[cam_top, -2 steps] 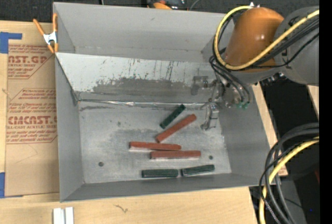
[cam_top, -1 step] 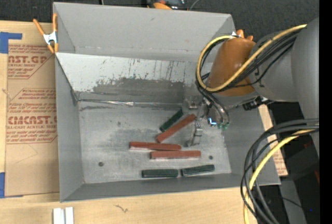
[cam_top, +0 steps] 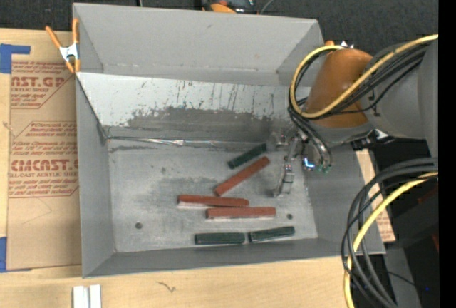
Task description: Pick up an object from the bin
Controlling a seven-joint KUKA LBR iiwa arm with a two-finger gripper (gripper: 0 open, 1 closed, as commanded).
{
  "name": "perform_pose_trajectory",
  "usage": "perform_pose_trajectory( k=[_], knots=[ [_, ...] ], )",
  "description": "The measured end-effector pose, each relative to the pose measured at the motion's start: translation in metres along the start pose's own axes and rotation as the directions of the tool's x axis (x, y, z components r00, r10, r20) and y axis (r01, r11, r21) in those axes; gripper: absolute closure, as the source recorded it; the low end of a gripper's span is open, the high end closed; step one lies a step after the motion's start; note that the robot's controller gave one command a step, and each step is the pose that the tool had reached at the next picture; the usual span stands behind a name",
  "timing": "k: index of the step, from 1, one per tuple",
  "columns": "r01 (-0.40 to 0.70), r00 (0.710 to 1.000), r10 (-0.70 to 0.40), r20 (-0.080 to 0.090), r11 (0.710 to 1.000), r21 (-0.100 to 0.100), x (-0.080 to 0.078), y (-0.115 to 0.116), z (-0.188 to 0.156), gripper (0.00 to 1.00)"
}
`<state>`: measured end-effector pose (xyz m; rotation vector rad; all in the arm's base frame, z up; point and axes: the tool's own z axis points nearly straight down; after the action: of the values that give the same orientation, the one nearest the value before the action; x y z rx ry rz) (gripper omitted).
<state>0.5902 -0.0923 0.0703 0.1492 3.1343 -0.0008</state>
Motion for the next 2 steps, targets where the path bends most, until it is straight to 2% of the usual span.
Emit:
perform_pose_trajectory(
  k=[1,2],
  knots=[
    [0.184,0.983,-0.184,0.0,0.983,-0.002,0.027,0.068,0.0,0.0],
    [0.092,0.996,-0.092,-0.003,0.996,-0.001,0.032,0.034,0.001,0.0]
  ],
)
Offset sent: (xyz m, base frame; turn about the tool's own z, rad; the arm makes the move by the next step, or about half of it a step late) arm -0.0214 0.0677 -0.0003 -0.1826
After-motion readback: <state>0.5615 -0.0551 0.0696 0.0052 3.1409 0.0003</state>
